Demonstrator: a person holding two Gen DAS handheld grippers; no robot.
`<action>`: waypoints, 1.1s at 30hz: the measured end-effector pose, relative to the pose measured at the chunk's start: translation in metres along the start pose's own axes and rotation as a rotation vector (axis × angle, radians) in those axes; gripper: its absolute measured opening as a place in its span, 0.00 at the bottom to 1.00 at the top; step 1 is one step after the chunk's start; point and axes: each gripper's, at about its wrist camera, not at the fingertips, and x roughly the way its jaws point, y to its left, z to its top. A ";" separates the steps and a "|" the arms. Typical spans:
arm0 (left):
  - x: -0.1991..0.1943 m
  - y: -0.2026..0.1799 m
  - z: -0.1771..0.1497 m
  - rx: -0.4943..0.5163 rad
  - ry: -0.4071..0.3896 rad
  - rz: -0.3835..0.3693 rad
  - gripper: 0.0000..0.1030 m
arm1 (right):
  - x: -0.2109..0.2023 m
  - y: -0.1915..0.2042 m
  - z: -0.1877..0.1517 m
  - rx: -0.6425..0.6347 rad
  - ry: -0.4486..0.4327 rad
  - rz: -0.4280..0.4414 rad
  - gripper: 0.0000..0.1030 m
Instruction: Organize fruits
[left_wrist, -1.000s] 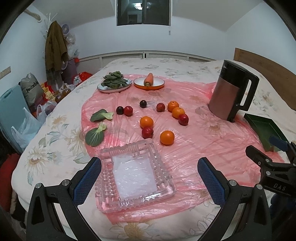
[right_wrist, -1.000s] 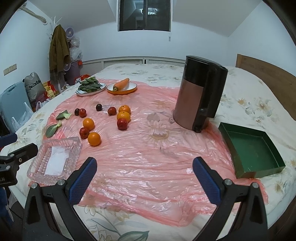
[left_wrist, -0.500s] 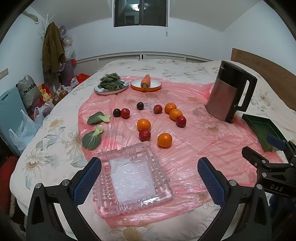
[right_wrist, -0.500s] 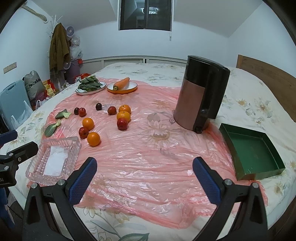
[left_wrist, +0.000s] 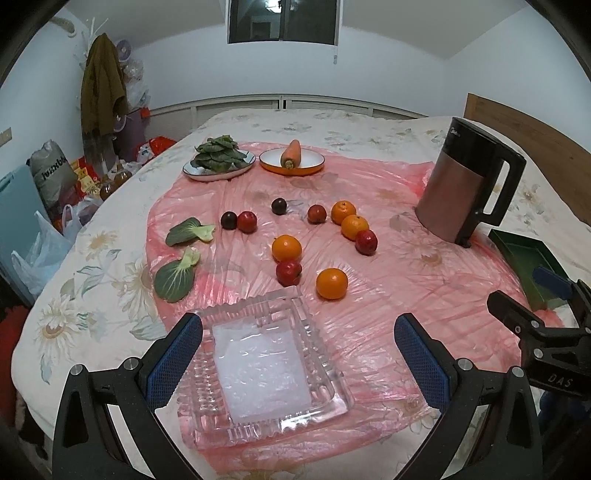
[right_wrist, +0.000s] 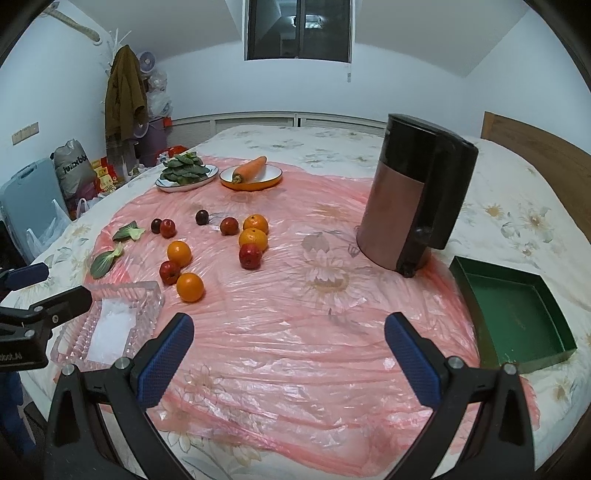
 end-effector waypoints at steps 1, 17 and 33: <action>0.002 0.000 0.000 0.001 0.006 0.000 0.99 | 0.002 0.000 0.000 0.000 0.002 0.002 1.00; 0.028 0.005 0.007 0.045 0.111 -0.066 0.99 | 0.024 0.008 0.004 -0.062 0.031 0.119 1.00; 0.103 0.036 0.049 -0.004 0.223 -0.061 0.89 | 0.080 0.038 0.013 -0.174 0.144 0.386 0.86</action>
